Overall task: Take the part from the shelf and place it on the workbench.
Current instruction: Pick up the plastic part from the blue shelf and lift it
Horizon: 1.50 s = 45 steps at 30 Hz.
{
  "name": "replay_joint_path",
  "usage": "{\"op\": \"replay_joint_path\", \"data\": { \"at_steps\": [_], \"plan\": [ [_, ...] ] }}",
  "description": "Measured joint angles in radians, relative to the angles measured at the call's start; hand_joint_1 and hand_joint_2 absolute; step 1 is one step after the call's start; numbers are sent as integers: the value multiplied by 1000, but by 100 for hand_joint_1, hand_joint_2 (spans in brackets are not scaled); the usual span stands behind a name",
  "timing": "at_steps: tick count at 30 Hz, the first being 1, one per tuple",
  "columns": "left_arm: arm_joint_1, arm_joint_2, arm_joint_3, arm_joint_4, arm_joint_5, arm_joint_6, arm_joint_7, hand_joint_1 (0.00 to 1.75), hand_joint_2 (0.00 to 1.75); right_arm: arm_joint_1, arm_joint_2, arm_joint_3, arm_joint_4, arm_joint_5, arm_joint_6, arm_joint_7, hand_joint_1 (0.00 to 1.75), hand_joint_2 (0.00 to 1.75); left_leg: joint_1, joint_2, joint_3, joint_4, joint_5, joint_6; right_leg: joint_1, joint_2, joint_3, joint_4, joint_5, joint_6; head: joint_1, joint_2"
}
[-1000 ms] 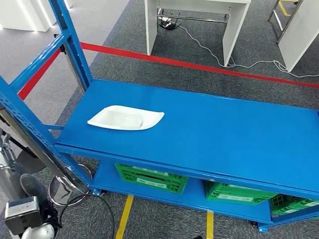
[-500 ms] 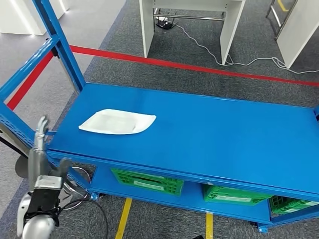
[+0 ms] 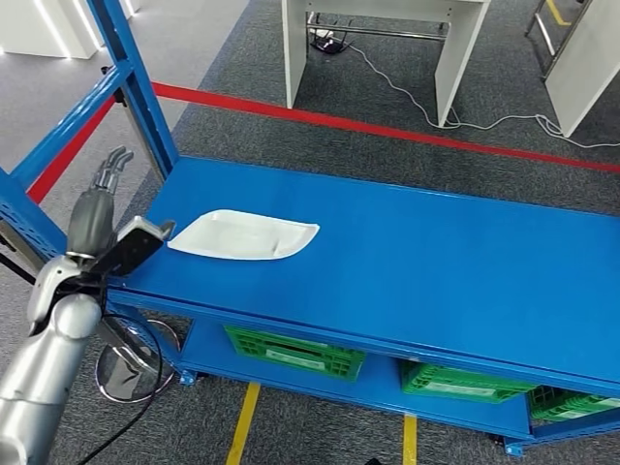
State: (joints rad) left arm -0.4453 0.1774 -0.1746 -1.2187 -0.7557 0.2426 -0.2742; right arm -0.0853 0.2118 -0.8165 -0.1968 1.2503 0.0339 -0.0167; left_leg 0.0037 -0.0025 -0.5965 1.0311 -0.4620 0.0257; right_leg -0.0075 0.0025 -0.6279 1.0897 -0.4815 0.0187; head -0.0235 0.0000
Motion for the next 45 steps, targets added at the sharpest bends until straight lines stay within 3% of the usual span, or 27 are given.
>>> {"op": "replay_joint_path", "data": {
  "at_steps": [2,4,6,8,10,11,12,15,17,20,22,24,26,27,28,29,31,33,36,38,40,41,42,43,45],
  "plan": [
    [-60,3,0,77,-20,4,-2,0,175,-7,0,6,0,4,2,7,0,0,-3,1,-5,2,1,-10,2,0,25,-55,10,-6,-1,0],
    [-99,3,-3,131,-30,6,-2,0,175,-9,0,12,0,5,4,11,0,0,-1,2,-7,1,2,-21,3,3,28,-62,11,-15,-1,0],
    [-128,2,-6,174,-35,8,-2,0,87,-10,0,16,0,5,4,10,0,0,1,3,-20,33,-21,-30,1,4,32,-68,14,-25,-2,0],
    [-148,2,-9,206,-45,12,-3,0,0,-14,0,18,0,6,6,10,0,0,3,2,-69,140,-74,-38,-1,4,35,-71,14,-34,-3,0],
    [-161,0,-15,236,-62,15,-3,0,0,-15,0,20,0,8,9,10,0,0,4,2,-130,259,-114,-43,0,5,37,-70,12,-38,-2,0],
    [-166,-2,-19,249,-70,16,-3,0,0,-15,0,22,0,8,11,10,0,0,4,2,-144,281,-110,-44,0,6,38,-70,10,-38,-3,0],
    [-173,-4,-23,261,-77,17,-2,0,0,-15,0,23,0,9,12,10,0,0,5,2,-140,265,-86,-43,0,7,40,-70,9,-38,-3,0],
    [-203,-12,-35,288,-88,18,-1,0,0,-18,0,25,0,11,14,11,0,0,3,1,-60,79,17,-35,2,11,48,-68,2,-31,-3,0],
    [-227,-21,-44,307,-95,19,2,0,0,-20,0,27,0,12,15,13,0,0,0,0,-32,10,30,-27,4,12,44,-68,1,-22,-2,0],
    [-252,-39,-56,328,-103,22,5,0,0,-21,0,32,0,14,15,14,0,0,0,-1,-25,-5,27,-13,5,11,39,-68,-2,-6,-1,0],
    [-273,-55,-65,341,-108,23,5,0,0,-23,0,35,0,16,16,14,0,0,5,0,-17,-13,30,-1,4,9,11,-13,-34,3,2,0],
    [-295,-75,-75,358,-112,22,6,0,0,-24,0,39,0,19,17,17,0,0,5,1,-16,-15,31,6,3,7,-59,122,-90,8,4,0],
    [-307,-94,-85,376,-114,21,7,0,0,-24,0,42,0,20,17,22,0,0,4,0,-16,-15,30,8,1,7,-120,221,-110,12,4,0],
    [-310,-102,-89,384,-114,20,7,0,0,-24,0,42,0,21,17,25,0,0,4,0,-15,-14,30,8,1,6,-125,217,-92,13,4,0],
    [-313,-109,-92,390,-114,20,6,0,0,-25,0,42,0,21,17,26,0,0,4,0,-14,-14,29,7,0,6,-110,171,-57,13,4,0],
    [-318,-115,-95,396,-114,20,4,0,0,-25,0,43,0,21,17,26,0,0,4,0,-14,-13,28,5,-1,4,-80,100,-17,13,4,0],
    [-333,-129,-103,408,-114,20,-3,0,0,-27,0,45,0,21,19,26,0,0,0,-1,-17,-7,24,-3,-3,1,-17,-27,29,9,3,0],
    [-346,-147,-116,421,-115,20,-11,0,0,-29,0,47,0,19,20,27,0,0,-3,-2,-20,-4,24,-12,0,0,5,-66,32,2,2,0],
    [-350,-179,-141,433,-123,20,-19,0,0,-30,0,47,0,15,21,29,0,0,1,-2,-26,11,11,-25,-1,1,7,-69,38,-16,1,0],
    [-353,-196,-159,438,-128,18,-20,0,0,-31,0,47,0,13,20,32,0,0,3,-1,-61,97,-40,-32,-4,1,11,-72,38,-24,0,0],
    [-351,-211,-177,447,-131,15,-18,0,0,-33,0,47,0,11,20,39,0,0,3,-1,-118,229,-99,-36,-3,1,12,-71,37,-29,-1,0],
    [-350,-216,-184,452,-133,13,-16,0,0,-33,0,47,0,11,20,43,0,0,3,-1,-138,273,-110,-37,-3,3,12,-71,37,-30,-1,0],
    [-349,-222,-192,457,-135,12,-14,0,0,-33,0,47,0,11,21,46,0,0,3,-1,-141,279,-102,-35,-3,4,13,-71,37,-30,-2,0],
    [-349,-227,-199,461,-136,10,-12,0,0,-32,0,47,0,10,22,47,0,0,3,-1,-126,247,-75,-32,-2,5,14,-71,36,-29,-2,0],
    [-354,-236,-211,469,-139,5,-10,0,0,-32,1,47,0,10,24,47,0,0,0,-1,-62,114,-7,-22,-1,7,17,-70,34,-26,-1,0]
  ]
}}
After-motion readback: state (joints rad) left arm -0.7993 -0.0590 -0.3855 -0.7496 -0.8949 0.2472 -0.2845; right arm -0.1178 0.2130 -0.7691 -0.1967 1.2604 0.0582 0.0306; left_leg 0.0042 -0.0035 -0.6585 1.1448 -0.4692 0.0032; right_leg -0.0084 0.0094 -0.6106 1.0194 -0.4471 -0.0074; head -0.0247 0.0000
